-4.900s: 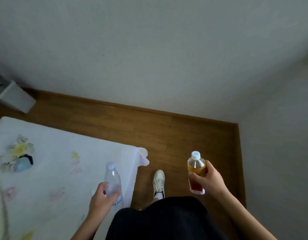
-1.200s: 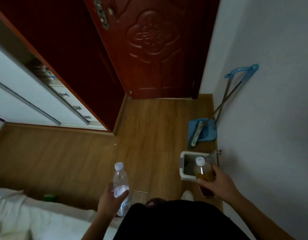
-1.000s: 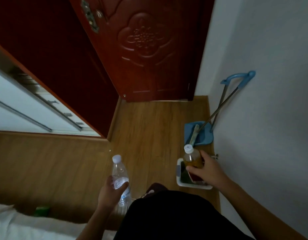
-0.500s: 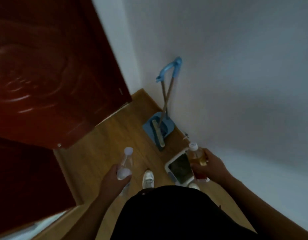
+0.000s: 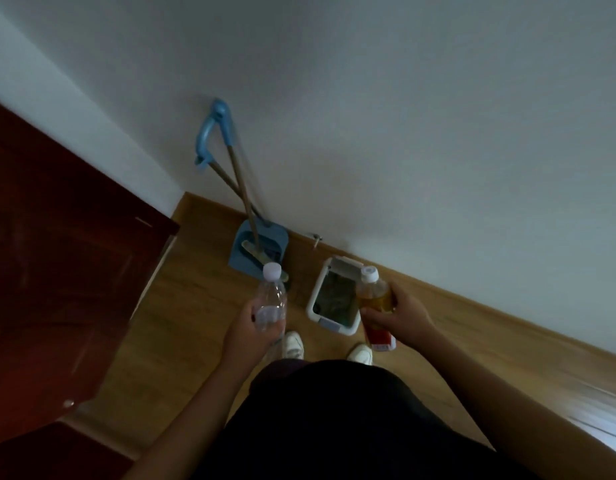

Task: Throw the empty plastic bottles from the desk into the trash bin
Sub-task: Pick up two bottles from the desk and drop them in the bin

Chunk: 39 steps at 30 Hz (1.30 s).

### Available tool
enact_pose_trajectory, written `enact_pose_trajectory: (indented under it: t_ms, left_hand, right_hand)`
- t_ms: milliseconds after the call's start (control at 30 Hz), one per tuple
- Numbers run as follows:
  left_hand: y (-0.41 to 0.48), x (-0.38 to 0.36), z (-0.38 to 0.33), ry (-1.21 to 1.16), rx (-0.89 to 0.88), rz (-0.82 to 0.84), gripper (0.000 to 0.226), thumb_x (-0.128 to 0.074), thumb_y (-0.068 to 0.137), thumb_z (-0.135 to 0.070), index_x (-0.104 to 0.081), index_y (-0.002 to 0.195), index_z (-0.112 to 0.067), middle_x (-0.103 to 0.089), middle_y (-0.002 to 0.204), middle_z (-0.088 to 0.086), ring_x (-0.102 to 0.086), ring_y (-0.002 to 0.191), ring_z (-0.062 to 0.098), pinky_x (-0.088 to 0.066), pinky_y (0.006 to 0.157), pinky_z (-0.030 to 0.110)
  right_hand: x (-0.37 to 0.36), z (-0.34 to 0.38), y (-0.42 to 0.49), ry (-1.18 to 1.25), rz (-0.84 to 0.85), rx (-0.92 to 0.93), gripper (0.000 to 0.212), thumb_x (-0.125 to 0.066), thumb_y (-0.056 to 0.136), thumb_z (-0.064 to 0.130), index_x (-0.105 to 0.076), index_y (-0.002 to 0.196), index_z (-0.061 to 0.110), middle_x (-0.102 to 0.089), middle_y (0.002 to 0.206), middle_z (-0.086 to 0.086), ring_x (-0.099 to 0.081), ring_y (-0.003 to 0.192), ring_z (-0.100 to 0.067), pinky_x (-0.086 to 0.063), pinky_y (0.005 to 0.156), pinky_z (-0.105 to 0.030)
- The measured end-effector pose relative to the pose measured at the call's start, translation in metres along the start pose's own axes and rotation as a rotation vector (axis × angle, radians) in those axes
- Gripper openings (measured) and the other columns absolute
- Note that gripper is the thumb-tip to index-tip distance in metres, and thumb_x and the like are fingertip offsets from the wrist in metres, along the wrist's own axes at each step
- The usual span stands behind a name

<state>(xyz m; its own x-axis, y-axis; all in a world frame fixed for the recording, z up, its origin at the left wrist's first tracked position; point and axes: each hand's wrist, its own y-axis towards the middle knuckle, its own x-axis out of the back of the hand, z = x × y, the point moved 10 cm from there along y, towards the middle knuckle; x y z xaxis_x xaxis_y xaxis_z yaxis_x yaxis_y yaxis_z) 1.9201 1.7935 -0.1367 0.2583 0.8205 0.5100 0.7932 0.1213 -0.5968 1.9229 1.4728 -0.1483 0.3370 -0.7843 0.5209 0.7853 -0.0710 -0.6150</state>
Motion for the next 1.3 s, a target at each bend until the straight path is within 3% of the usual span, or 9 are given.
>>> enact_pose_trajectory:
  t_ms: [100,300,500,633,767,833,1033,1167,1300]
  left_hand:
    - [0.007,-0.013,-0.002,0.009,-0.005,0.042,0.063,-0.077,0.081,-0.037,-0.05,0.136,-0.022,-0.059,0.109,-0.011,-0.061,0.097,0.01,-0.048,0.069,0.023]
    - [0.046,-0.048,0.024,0.106,-0.004,0.099,0.066,-0.075,0.081,-0.043,-0.044,0.138,-0.029,-0.06,0.117,-0.009,-0.064,0.099,0.01,-0.06,0.074,0.031]
    - [0.115,-0.105,0.068,0.073,0.055,0.16,0.068,-0.077,0.081,-0.038,-0.044,0.138,-0.025,-0.06,0.125,-0.003,-0.061,0.091,0.004,-0.05,0.054,0.014]
    - [0.167,-0.156,0.095,-0.041,0.015,0.201,0.07,-0.079,0.081,-0.029,-0.04,0.139,-0.027,-0.062,0.123,-0.007,-0.065,0.105,0.009,-0.054,0.061,0.015]
    - [0.211,-0.205,0.106,-0.045,-0.089,0.223,0.065,-0.079,0.079,-0.033,-0.043,0.134,-0.032,-0.061,0.116,-0.017,-0.06,0.104,-0.004,-0.051,0.079,0.017]
    - [0.231,-0.225,0.113,0.002,-0.143,0.205,0.061,-0.079,0.08,-0.037,-0.045,0.131,-0.03,-0.061,0.111,-0.018,-0.058,0.1,-0.007,-0.05,0.078,0.017]
    - [0.271,-0.273,0.146,0.061,-0.205,0.127,0.062,-0.078,0.073,-0.043,-0.052,0.125,-0.022,-0.067,0.117,-0.005,-0.065,0.111,0.009,-0.058,0.093,0.038]
    - [0.275,-0.291,0.152,0.093,-0.238,0.108,0.063,-0.079,0.072,-0.041,-0.052,0.126,-0.025,-0.065,0.121,-0.006,-0.062,0.115,0.011,-0.055,0.095,0.035]
    - [0.277,-0.293,0.161,0.104,-0.204,0.129,0.064,-0.084,0.072,-0.033,-0.052,0.127,-0.027,-0.066,0.122,-0.008,-0.062,0.115,0.009,-0.054,0.095,0.034]
  right_hand:
    - [-0.014,-0.017,0.004,0.031,0.019,-0.046,0.076,-0.07,0.063,0.065,-0.051,0.126,0.028,-0.065,0.107,0.005,-0.066,0.094,-0.017,-0.059,0.084,-0.041]
    - [-0.045,-0.06,0.042,0.051,-0.039,-0.106,0.073,-0.075,0.068,0.058,-0.049,0.129,0.026,-0.064,0.11,0.005,-0.064,0.097,-0.019,-0.057,0.085,-0.043]
    - [-0.087,-0.107,0.092,0.22,-0.097,-0.16,0.058,-0.076,0.074,0.048,-0.052,0.122,0.027,-0.064,0.106,0.006,-0.063,0.096,-0.016,-0.053,0.079,-0.034]
    - [-0.117,-0.142,0.136,0.363,-0.152,-0.182,0.057,-0.076,0.075,0.046,-0.053,0.123,0.025,-0.064,0.111,0.007,-0.063,0.101,-0.015,-0.054,0.084,-0.035]
    - [-0.143,-0.171,0.18,0.444,-0.195,-0.181,0.06,-0.08,0.072,0.042,-0.053,0.125,0.028,-0.065,0.116,0.008,-0.064,0.105,-0.015,-0.056,0.088,-0.038]
    - [-0.155,-0.187,0.2,0.431,-0.205,-0.182,0.067,-0.081,0.068,0.044,-0.052,0.127,0.03,-0.065,0.119,0.01,-0.064,0.107,-0.015,-0.056,0.09,-0.04]
    - [-0.182,-0.224,0.235,0.328,-0.265,-0.215,0.073,-0.086,0.069,0.034,-0.047,0.131,0.027,-0.063,0.119,0.008,-0.06,0.106,-0.012,-0.054,0.092,-0.041]
    - [-0.19,-0.232,0.241,0.251,-0.298,-0.216,0.073,-0.085,0.071,0.033,-0.047,0.132,0.024,-0.064,0.12,0.006,-0.06,0.102,-0.011,-0.049,0.081,-0.03]
    - [-0.191,-0.238,0.245,0.198,-0.307,-0.228,0.075,-0.085,0.068,0.039,-0.048,0.132,0.024,-0.061,0.125,0.004,-0.059,0.111,-0.017,-0.053,0.093,-0.042]
